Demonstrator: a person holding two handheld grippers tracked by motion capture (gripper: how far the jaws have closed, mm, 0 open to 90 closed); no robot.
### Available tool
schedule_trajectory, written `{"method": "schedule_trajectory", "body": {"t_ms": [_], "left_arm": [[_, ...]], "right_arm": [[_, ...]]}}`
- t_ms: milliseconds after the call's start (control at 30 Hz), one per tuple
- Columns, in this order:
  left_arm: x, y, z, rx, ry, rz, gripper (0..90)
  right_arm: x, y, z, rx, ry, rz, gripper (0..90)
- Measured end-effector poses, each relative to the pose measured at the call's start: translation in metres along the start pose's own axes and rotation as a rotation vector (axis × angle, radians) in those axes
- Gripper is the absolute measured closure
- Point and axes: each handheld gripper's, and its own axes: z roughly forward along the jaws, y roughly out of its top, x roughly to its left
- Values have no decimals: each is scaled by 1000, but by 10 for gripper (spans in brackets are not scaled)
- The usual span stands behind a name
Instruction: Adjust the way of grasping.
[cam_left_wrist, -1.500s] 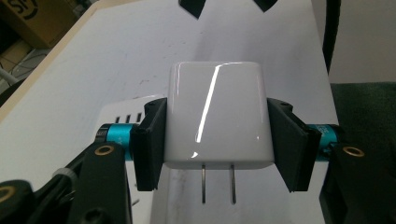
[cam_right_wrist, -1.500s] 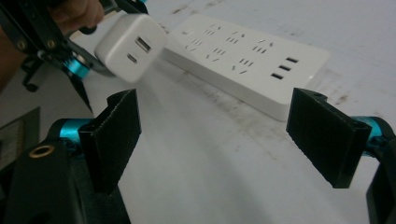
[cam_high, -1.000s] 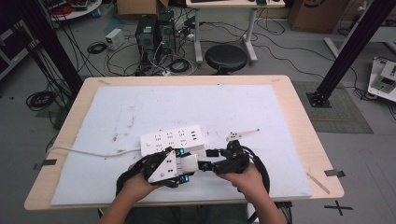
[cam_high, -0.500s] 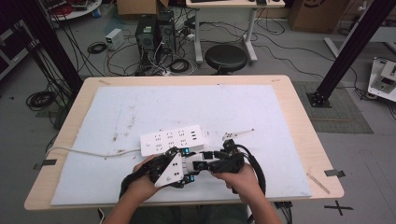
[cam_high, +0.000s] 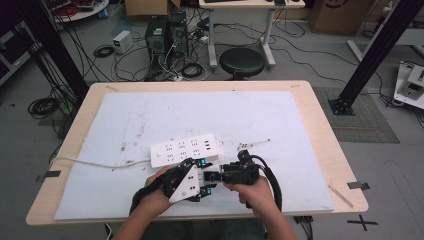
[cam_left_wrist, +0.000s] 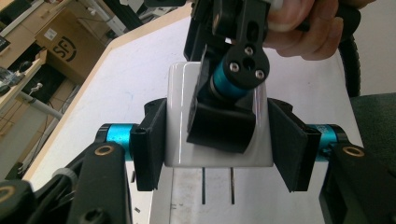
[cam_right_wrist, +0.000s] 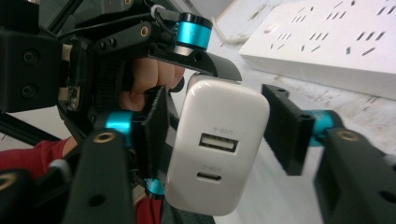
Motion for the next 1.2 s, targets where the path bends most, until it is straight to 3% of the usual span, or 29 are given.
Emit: {"method": "schedule_trajectory", "body": {"t_ms": [67, 267, 400, 567, 600, 767, 900, 1033, 1200], "left_arm": [[0, 0, 0, 10, 8, 5, 426], [-2, 0, 1, 13, 12, 29, 425], [-1, 0, 3, 15, -1, 14, 413], [9, -5, -4, -5, -28, -105, 313], [13, -7, -6, -8, -42, -141, 245], [29, -17, -23, 27, -46, -250, 213], [46, -26, -35, 79, -107, -352, 214], [60, -28, -48, 155, -114, -345, 223], [80, -29, -67, 236, -91, -346, 223]], "right_arm": [[0, 0, 0, -4, 11, -4, 563], [-1, 0, 0, 8, 20, 20, 587], [-1, 0, -2, 16, 24, 20, 623], [0, 2, -8, -8, -39, -9, 632], [0, 3, -11, -15, -57, -18, 631], [9, 9, -21, -20, -168, -103, 632], [16, 15, -28, -6, -216, -199, 631], [19, 21, -35, 30, -270, -311, 631], [20, 27, -47, 71, -336, -382, 631]]}}
